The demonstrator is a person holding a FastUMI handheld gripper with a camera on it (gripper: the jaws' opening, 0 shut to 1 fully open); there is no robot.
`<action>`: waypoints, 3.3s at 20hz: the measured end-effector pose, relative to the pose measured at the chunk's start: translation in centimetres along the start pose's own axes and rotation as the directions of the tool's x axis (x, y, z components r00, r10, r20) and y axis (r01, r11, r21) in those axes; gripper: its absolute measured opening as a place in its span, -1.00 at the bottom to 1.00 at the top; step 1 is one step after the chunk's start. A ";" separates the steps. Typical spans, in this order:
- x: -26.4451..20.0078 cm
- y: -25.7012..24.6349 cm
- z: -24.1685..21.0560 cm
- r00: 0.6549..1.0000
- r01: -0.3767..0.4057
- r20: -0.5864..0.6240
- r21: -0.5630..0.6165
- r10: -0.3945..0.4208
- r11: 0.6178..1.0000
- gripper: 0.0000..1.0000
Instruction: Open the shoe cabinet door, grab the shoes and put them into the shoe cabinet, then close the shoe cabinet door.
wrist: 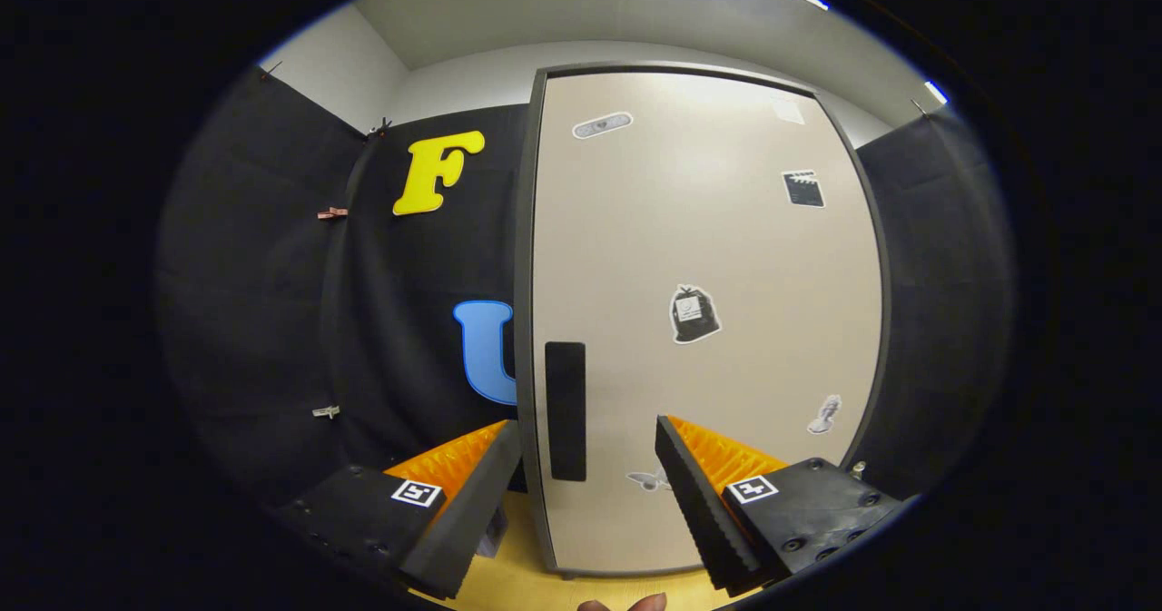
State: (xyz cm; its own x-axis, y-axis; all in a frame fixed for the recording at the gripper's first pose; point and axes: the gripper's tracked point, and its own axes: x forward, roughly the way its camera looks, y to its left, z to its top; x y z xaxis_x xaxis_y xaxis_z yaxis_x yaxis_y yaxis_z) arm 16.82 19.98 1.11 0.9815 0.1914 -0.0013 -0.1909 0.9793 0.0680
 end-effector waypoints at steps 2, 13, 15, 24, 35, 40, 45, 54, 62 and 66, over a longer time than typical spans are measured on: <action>2.1 0.3 -0.5 1.000 0.011 -0.003 -0.002 -0.011 1.000 0.95; 7.4 1.0 -1.8 0.993 0.118 0.008 -0.091 -0.118 0.989 0.39; 7.5 1.0 -1.8 0.990 0.140 0.017 -0.099 -0.139 0.985 0.07; 5.8 1.3 -1.4 0.999 0.033 -0.038 0.018 -0.032 0.999 -0.54; -5.3 -0.8 0.2 0.998 -0.063 -0.013 0.045 0.063 0.997 -0.54; -8.9 -3.5 0.7 0.997 -0.078 -0.012 0.058 0.079 0.995 -0.55; -12.2 -6.7 1.1 0.997 -0.068 -0.016 0.069 0.069 0.995 -0.55; -15.9 -12.7 1.4 1.000 -0.005 -0.023 0.071 0.007 0.997 -0.57; -17.4 -18.5 1.8 0.998 0.030 -0.055 0.077 -0.025 0.997 -0.58; -17.7 -21.9 1.9 0.998 0.042 -0.060 0.091 -0.037 0.995 -0.67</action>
State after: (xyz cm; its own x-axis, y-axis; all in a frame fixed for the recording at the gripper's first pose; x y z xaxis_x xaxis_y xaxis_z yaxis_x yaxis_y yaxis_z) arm 3.64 -4.97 1.51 0.9853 0.1585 -0.0632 -0.1470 0.9764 0.1580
